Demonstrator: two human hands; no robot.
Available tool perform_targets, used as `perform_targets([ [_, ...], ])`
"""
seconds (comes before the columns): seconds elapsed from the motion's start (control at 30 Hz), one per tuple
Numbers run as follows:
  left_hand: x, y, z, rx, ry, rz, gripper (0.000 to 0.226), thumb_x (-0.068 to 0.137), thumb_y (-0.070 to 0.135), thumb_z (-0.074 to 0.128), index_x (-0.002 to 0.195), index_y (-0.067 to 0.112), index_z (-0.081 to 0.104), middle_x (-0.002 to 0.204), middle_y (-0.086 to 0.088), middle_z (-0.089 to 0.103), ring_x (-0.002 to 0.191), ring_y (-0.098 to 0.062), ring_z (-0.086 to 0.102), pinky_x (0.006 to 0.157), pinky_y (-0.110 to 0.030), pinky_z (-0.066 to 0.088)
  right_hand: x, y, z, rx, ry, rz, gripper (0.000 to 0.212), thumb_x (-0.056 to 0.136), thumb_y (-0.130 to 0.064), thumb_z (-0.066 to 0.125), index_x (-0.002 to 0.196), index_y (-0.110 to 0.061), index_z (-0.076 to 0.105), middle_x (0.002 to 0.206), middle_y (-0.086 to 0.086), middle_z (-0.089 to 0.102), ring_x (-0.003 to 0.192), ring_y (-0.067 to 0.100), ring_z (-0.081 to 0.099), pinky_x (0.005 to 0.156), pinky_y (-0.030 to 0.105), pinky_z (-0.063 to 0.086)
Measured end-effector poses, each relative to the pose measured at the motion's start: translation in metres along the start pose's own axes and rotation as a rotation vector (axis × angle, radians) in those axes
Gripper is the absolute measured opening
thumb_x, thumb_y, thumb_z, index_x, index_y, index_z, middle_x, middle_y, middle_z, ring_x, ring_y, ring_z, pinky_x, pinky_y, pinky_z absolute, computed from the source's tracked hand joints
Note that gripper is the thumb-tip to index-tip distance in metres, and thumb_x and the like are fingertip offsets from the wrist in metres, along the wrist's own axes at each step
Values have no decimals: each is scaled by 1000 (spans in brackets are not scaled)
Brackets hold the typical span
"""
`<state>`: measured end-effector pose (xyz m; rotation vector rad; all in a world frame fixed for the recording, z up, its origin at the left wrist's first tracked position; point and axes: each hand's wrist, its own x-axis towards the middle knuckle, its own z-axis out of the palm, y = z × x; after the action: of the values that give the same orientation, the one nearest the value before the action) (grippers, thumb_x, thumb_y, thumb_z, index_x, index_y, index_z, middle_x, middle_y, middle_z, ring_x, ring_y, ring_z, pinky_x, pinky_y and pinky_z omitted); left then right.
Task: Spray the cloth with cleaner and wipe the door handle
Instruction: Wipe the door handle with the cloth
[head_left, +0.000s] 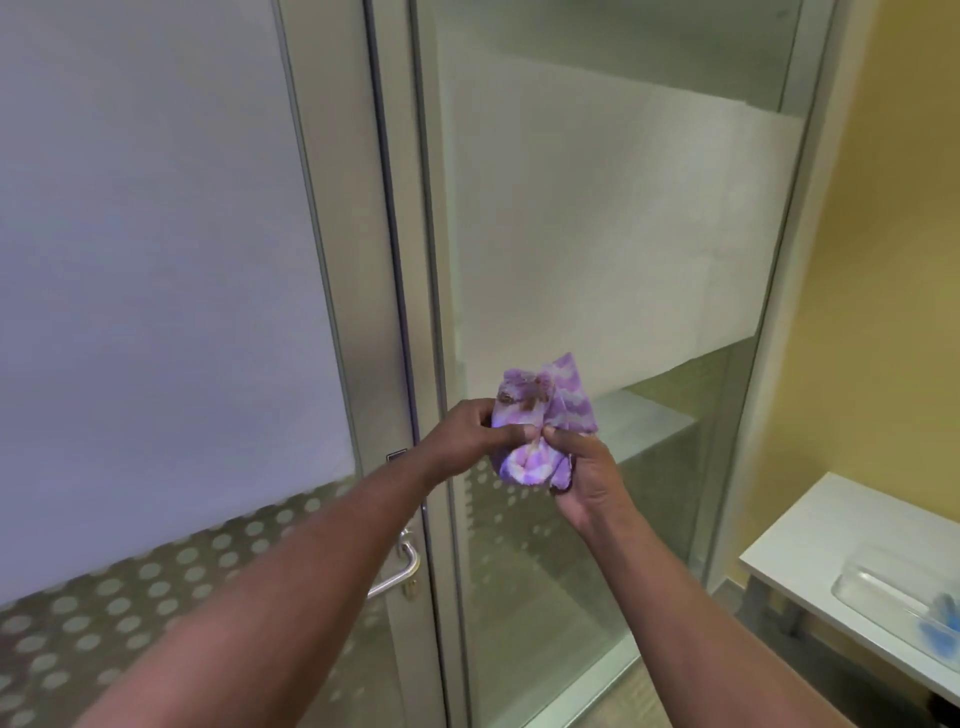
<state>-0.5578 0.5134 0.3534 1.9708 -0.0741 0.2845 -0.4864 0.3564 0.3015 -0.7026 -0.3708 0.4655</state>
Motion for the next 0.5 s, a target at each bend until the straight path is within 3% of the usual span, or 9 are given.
perform_targets([
  [0.07,6,8,12,-2,11,6,31,85,21,83,111,7,74,107,-13,79,99,-24,76,88,-41,59,-3,-13,-10,-60,-7,-55,45,80,3,63,123,16,64,106,26,74,90,35,73,105,56,50],
  [0.17,19,14,32,47,17,14,34,86,14,81,117,5,70,111,-17,77,99,-27,75,92,-49,58,-6,-39,-24,-170,-25,-147,39,78,-8,72,115,5,72,103,20,77,88,33,74,84,42,60],
  [0.33,43,26,67,147,-33,47,40,82,26,79,111,2,67,103,-17,77,85,-23,73,80,-46,60,-1,-86,-45,-371,30,-201,61,72,-10,85,128,0,64,111,20,74,96,35,72,92,48,58],
  [0.43,60,34,86,152,-49,61,45,76,30,74,106,-2,65,92,-11,72,77,-18,65,73,-38,55,1,-107,-60,-567,37,-203,52,65,-12,94,113,-6,74,104,17,79,91,35,77,77,37,63],
  [0.5,75,38,97,149,-51,58,43,73,28,76,104,0,66,91,-10,72,76,-18,65,76,-37,55,4,-118,-73,-602,79,-194,45,62,-13,96,102,-5,78,100,19,79,92,41,77,73,38,64],
])
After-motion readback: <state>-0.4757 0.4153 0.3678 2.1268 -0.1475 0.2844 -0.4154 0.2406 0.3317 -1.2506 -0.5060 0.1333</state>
